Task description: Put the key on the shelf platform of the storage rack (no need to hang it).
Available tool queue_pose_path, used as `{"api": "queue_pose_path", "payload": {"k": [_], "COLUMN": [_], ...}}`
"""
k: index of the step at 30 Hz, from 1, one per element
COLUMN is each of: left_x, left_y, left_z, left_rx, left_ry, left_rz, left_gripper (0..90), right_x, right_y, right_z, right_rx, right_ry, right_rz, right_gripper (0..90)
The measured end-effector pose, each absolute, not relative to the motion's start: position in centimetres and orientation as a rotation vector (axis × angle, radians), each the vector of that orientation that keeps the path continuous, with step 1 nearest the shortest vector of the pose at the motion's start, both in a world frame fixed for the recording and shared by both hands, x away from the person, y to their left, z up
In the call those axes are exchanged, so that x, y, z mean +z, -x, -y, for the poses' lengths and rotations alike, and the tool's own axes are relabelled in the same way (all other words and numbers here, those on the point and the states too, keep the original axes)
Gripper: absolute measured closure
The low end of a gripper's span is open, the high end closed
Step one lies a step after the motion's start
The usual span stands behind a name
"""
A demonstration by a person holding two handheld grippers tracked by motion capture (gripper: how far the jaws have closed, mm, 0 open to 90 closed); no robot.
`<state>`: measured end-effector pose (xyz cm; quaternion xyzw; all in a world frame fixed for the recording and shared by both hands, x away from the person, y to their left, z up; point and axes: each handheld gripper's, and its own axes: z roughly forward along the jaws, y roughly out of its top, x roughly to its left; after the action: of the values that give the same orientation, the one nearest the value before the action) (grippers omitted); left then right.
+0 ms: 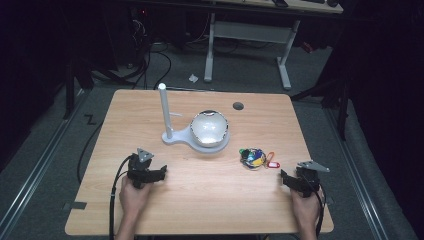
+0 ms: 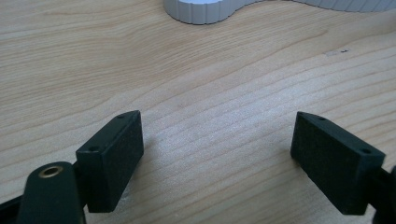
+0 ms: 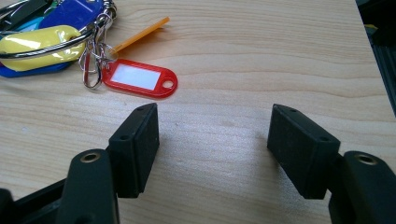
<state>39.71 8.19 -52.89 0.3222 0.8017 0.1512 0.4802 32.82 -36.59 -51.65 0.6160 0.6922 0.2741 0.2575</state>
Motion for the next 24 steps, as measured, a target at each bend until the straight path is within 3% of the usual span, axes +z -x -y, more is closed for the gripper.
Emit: {"api": "queue_pose_path", "payload": {"k": [24], "left_x": [-52.9], "left_y": [-39.71], "left_z": [-8.23], "left_rx": [0.371], "left_ry": [-0.794], "left_rz": [-1.951], "left_gripper": [17.5], "right_x": [-51.64], "right_y": [-32.83], "right_z": [36.52], "right_rx": [0.738], "right_ry": [-1.674], "right_rz": [-1.879], "right_gripper": [32.9]}}
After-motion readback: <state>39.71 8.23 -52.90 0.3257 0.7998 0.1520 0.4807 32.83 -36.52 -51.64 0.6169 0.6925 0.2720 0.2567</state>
